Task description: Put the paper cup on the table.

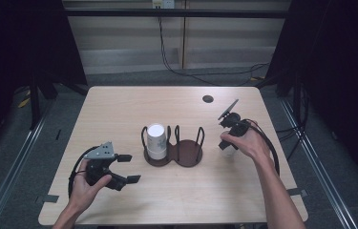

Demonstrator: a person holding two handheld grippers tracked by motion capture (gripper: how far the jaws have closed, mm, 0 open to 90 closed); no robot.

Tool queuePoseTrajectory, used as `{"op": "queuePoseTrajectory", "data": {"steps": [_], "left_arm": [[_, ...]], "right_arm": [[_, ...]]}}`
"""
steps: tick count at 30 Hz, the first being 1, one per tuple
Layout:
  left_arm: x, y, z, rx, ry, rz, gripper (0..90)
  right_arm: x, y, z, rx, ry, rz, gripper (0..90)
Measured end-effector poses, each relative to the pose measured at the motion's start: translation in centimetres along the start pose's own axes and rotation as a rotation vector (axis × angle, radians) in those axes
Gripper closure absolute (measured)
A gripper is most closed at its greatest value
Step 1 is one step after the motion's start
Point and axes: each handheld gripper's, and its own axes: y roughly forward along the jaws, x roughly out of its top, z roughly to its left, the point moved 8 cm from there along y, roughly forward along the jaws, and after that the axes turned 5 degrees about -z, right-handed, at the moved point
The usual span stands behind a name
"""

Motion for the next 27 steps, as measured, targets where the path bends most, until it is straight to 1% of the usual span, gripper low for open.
{"op": "queuePoseTrajectory", "data": {"steps": [3, 4, 6, 8, 9, 11, 14, 16, 17, 19, 20, 22, 23, 25, 27], "left_arm": [[0.0, 0.0, 0.0, 0.001, 0.001, 0.004, 16.3], [0.0, 0.0, 0.0, 0.002, -0.004, 0.001, 16.3], [0.0, 0.0, 0.0, 0.002, 0.001, 0.003, 16.3], [0.0, -0.1, 0.0, 0.002, -0.002, 0.003, 16.3], [-0.1, -0.1, 0.0, 0.003, -0.003, 0.006, 16.3], [0.0, -0.2, 0.0, 0.006, -0.003, 0.003, 16.6], [0.1, -0.4, 0.1, 0.008, -0.006, -0.005, 16.7], [0.1, -0.4, 0.2, 0.01, -0.006, -0.005, 16.7], [0.1, -0.4, 0.2, 0.012, -0.01, -0.008, 16.7], [0.0, -0.5, 0.2, 0.012, -0.003, -0.001, 16.7], [0.0, -0.5, 0.3, 0.013, -0.004, -0.001, 16.7], [0.0, -0.5, 0.3, 0.014, -0.007, -0.003, 16.7], [0.0, -0.5, 0.3, 0.014, -0.007, -0.002, 16.7], [0.0, -0.5, 0.3, 0.015, -0.005, 0.0, 16.7], [0.0, -0.5, 0.2, 0.011, -0.005, 0.001, 16.7]], "right_arm": [[0.1, 0.0, 0.0, -0.005, 0.011, -0.021, 16.3], [0.2, 0.0, 0.0, 0.0, 0.015, -0.024, 15.9], [0.2, 0.0, 0.1, 0.026, 0.021, -0.034, 14.8], [0.3, -0.1, 0.2, 0.034, 0.029, -0.048, 17.0], [0.3, -0.2, 0.1, 0.03, 0.035, -0.059, 16.8], [0.3, -0.2, 0.1, 0.038, 0.052, -0.084, 14.1], [0.2, -0.2, 0.0, 0.048, 0.069, -0.105, 15.2], [0.3, -0.3, 0.0, 0.052, 0.085, -0.127, 14.9], [0.3, -0.4, 0.0, 0.047, 0.092, -0.142, 14.8], [0.5, -0.7, 0.0, 0.05, 0.107, -0.168, 14.8], [0.6, -0.8, 0.0, 0.047, 0.103, -0.185, 14.9], [0.8, -1.0, 0.2, 0.061, 0.113, -0.218, 15.4], [0.9, -1.1, 0.1, 0.057, 0.115, -0.24, 15.7], [0.9, -1.3, 0.0, 0.04, 0.115, -0.258, 15.7], [1.0, -1.6, -0.1, 0.031, 0.119, -0.289, 15.7]]}}
